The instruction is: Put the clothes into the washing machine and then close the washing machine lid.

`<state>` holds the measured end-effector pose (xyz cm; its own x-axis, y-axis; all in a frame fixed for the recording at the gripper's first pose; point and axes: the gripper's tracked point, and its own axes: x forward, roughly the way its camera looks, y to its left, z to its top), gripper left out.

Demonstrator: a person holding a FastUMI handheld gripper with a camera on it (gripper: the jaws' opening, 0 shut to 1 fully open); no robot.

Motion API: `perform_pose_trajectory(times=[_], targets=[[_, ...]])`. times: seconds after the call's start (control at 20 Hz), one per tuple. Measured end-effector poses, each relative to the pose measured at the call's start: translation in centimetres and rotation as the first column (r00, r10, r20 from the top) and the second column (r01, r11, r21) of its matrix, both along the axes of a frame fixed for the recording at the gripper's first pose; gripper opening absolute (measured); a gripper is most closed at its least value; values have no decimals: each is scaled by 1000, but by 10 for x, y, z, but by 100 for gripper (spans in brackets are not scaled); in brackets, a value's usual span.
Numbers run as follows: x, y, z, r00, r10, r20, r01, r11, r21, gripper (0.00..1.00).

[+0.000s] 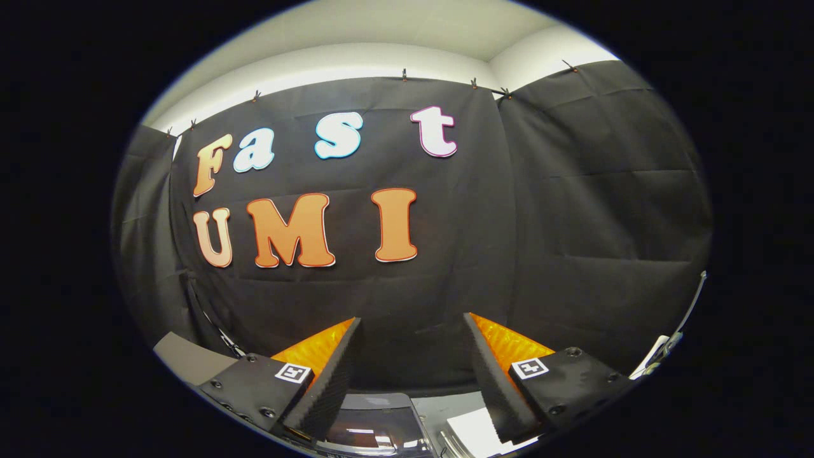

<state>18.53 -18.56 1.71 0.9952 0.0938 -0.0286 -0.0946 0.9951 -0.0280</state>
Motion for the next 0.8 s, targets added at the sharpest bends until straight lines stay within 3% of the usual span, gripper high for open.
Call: perform_pose_trajectory(times=[0.8], targets=[[26, 29, -10, 999, 28, -25, -29, 1000, -1, 99]])
